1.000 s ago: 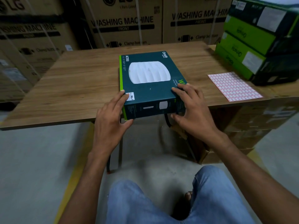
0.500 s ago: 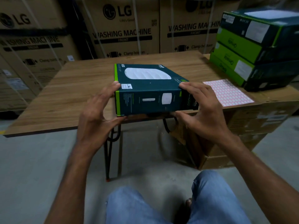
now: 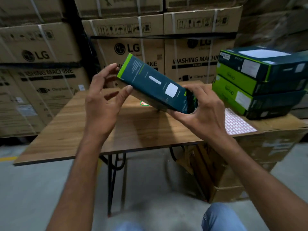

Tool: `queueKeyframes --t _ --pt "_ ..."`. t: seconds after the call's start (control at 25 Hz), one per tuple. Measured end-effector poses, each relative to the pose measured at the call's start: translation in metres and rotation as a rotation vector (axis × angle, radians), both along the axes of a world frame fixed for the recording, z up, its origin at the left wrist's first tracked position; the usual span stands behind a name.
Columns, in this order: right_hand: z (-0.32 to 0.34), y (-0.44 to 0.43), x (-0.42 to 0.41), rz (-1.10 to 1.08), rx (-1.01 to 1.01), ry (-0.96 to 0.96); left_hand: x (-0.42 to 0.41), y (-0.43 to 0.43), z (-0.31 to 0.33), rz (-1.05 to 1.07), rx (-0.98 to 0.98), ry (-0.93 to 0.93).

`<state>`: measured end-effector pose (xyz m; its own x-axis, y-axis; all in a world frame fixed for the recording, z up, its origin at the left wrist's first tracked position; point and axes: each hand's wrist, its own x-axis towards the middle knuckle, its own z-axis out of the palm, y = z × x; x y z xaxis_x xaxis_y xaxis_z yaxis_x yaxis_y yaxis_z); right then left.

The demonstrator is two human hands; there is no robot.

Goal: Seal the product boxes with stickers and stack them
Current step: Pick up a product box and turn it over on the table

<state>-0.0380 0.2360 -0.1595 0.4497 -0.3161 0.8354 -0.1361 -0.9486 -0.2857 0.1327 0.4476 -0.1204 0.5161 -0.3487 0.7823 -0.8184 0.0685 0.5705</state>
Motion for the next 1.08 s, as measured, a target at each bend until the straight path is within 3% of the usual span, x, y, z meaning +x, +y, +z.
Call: queueKeyframes --t 0.2,0.52,0.8,0.88,1.0,1.08 --pt "-0.017 0.030 0.017 -0.059 0.214 -0.173 -0.011 -0.034 -0.023 -0.030 -0.079 0.265" --pt "-0.035 0.031 0.024 -0.079 0.444 -0.160 -0.012 -0.043 -0.029 -0.143 0.056 0.205" --pt "-0.001 0.006 0.021 0.135 0.250 -0.010 0.007 -0.020 -0.006 0.194 0.076 -0.273" --pt "0.025 -0.004 0.023 0.207 0.182 0.034 0.018 -0.011 0.012 0.224 0.064 -0.298" --pt "0.068 -0.017 0.030 0.331 0.135 0.025 0.029 -0.004 0.039 0.090 0.022 -0.207" --pt "0.093 -0.024 0.039 0.385 0.073 0.022 0.039 -0.002 0.054 0.064 0.033 -0.262"
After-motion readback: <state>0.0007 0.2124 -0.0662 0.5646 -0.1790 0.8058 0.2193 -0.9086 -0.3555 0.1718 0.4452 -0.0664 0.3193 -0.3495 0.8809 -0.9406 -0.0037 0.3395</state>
